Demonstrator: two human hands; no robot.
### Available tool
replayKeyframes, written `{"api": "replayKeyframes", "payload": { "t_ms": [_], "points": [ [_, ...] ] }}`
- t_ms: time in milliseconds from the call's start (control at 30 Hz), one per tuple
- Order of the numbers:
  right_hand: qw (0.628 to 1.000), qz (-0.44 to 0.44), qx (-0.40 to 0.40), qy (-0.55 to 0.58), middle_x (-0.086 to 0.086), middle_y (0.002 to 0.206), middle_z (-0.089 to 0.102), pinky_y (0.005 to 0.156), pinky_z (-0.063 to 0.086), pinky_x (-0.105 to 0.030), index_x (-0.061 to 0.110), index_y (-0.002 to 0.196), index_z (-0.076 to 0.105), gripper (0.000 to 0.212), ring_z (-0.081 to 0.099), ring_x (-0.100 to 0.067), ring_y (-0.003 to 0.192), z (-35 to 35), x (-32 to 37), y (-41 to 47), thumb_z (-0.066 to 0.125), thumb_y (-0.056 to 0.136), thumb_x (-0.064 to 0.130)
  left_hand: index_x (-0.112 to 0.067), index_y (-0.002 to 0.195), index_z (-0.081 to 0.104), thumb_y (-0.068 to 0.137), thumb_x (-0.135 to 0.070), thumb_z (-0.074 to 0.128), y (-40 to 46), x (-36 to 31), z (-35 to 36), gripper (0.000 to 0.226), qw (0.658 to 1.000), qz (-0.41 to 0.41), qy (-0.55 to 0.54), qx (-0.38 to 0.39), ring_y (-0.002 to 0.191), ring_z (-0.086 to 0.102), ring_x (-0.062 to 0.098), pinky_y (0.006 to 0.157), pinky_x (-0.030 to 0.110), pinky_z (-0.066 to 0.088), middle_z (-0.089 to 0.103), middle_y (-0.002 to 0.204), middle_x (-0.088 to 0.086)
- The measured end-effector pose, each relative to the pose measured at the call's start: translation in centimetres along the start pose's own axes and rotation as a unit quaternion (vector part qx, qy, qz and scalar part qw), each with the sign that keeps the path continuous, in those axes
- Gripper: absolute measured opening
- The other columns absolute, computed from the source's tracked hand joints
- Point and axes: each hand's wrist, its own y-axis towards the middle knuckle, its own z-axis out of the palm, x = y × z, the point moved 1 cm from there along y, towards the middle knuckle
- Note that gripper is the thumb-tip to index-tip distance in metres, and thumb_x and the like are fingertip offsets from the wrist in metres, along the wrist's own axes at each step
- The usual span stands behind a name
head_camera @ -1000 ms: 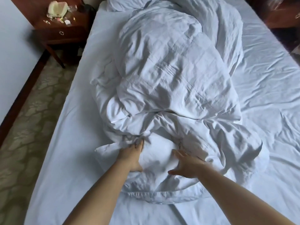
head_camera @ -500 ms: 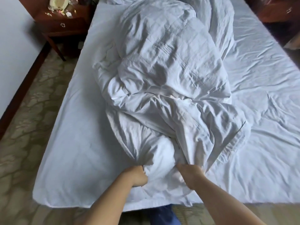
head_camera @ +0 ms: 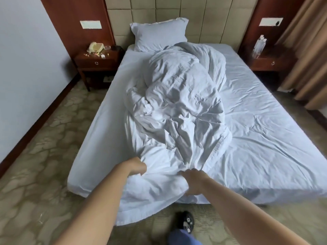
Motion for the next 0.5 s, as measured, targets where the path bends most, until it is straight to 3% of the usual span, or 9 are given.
{"api": "replayKeyframes", "payload": {
  "t_ms": [167,267,333,400,433,500],
  "points": [
    [0.999,-0.025,-0.043,-0.014,-0.005,0.159,0.006,0.117,0.016,-0.044,0.028,0.151,-0.012,0.124,0.009,-0.027,0.146,-0.7,1.8,-2.7,0.077,0.068,0.052,-0.01,0.067,0.046,0.074,-0.01,0.057,-4.4,-2.4,0.3,0.014,0.999,0.041,-0.033,0.012,0.053,0.036,0.016,0.048,0.02,0.024,0.042,0.064,0.004],
    [0.997,-0.012,-0.07,-0.006,-0.009,0.159,0.005,0.118,0.009,-0.045,0.027,0.15,-0.017,0.128,0.007,-0.028,0.147,-1.6,1.6,-2.8,0.078,0.068,0.05,-0.012,0.065,0.045,0.074,-0.01,0.058,-6.2,-3.2,-0.7,0.016,0.998,0.048,-0.043,0.004,0.053,0.034,0.016,0.047,0.02,0.022,0.04,0.065,0.003],
    [0.997,0.006,-0.077,0.007,-0.008,0.155,0.023,0.117,0.009,-0.047,0.025,0.152,-0.009,0.113,0.021,-0.026,0.144,-2.0,1.4,-2.5,0.073,0.076,0.041,-0.012,0.066,0.044,0.075,-0.009,0.059,-7.4,-3.1,-1.3,0.018,0.999,0.038,-0.037,-0.012,0.054,0.033,0.015,0.048,0.02,0.022,0.039,0.067,0.002],
    [0.995,0.012,-0.095,0.004,-0.007,0.141,0.048,0.114,0.017,-0.045,0.02,0.149,0.016,0.073,0.042,-0.024,0.132,-2.6,1.4,-2.1,0.057,0.089,0.027,-0.011,0.067,0.043,0.077,-0.009,0.059,-7.8,-2.8,-1.6,0.019,0.999,0.02,-0.026,-0.017,0.055,0.033,0.015,0.048,0.02,0.022,0.039,0.066,0.003],
    [0.995,0.009,-0.099,-0.004,-0.007,0.135,0.054,0.11,0.025,-0.041,0.017,0.142,0.032,0.053,0.049,-0.025,0.126,-3.0,1.6,-2.1,0.049,0.092,0.021,-0.011,0.067,0.044,0.077,-0.009,0.059,-7.9,-2.5,-1.7,0.018,1.0,0.014,-0.018,-0.017,0.055,0.034,0.015,0.048,0.02,0.023,0.04,0.067,0.003],
    [0.996,0.004,-0.089,0.003,-0.01,0.132,0.056,0.099,0.039,-0.035,0.011,0.129,0.048,0.035,0.053,-0.028,0.122,-3.9,2.4,-2.2,0.041,0.096,0.019,-0.008,0.078,0.049,0.075,-0.008,0.059,-7.7,-1.6,-1.7,0.011,1.0,0.006,0.006,-0.015,0.063,0.043,0.02,0.052,0.021,0.028,0.046,0.077,0.008]
  ]
}}
